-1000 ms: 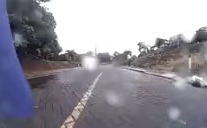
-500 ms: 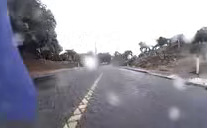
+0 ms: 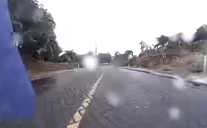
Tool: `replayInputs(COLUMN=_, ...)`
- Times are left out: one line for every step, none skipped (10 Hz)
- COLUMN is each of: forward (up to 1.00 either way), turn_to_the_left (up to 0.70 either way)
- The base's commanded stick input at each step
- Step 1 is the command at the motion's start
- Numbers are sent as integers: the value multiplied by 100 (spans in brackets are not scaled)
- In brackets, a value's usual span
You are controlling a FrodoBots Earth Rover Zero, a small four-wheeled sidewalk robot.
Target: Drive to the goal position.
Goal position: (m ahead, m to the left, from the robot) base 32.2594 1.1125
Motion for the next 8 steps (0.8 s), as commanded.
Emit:
replayInputs(forward=100, turn_to_the_left=0)
replayInputs(forward=100, turn_to_the_left=0)
replayInputs(forward=100, turn_to_the_left=0)
replayInputs(forward=100, turn_to_the_left=0)
replayInputs(forward=100, turn_to_the_left=0)
replayInputs(forward=100, turn_to_the_left=0)
replayInputs(forward=100, turn_to_the_left=0)
replayInputs(forward=100, turn_to_the_left=0)
